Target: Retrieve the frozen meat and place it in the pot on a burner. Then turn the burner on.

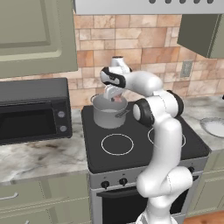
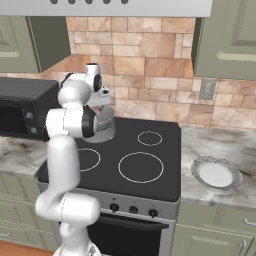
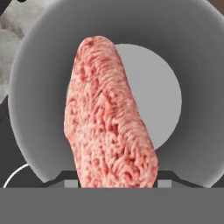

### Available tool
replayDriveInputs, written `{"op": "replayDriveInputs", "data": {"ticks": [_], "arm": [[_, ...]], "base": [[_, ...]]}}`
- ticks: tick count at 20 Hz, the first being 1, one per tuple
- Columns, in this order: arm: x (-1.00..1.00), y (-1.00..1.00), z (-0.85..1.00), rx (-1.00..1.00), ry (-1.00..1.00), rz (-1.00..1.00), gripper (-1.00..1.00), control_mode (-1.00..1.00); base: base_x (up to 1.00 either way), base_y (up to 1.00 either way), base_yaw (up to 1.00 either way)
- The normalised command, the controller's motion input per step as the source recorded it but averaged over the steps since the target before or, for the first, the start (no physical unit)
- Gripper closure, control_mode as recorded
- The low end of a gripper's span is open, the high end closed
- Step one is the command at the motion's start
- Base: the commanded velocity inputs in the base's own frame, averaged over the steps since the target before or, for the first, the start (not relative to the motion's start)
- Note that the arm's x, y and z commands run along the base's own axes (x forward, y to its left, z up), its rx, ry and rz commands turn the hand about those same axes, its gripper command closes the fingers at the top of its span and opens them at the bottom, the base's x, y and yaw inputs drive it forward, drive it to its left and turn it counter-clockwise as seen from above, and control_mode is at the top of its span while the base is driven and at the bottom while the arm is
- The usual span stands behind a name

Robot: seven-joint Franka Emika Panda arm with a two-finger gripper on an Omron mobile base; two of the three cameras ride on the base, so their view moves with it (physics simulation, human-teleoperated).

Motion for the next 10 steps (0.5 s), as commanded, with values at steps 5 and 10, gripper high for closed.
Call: {"op": "replayDriveInputs", "data": {"ticks": [5, 10], "arm": [[0.00, 0.01, -0.13, 0.00, 0.05, 0.00, 1.00, -1.00], [-0.02, 0.00, -0.17, 0.00, 0.00, 0.00, 1.00, -1.00]], "base": [[0.00, 0.00, 0.00], [0.00, 0.00, 0.00]]}}
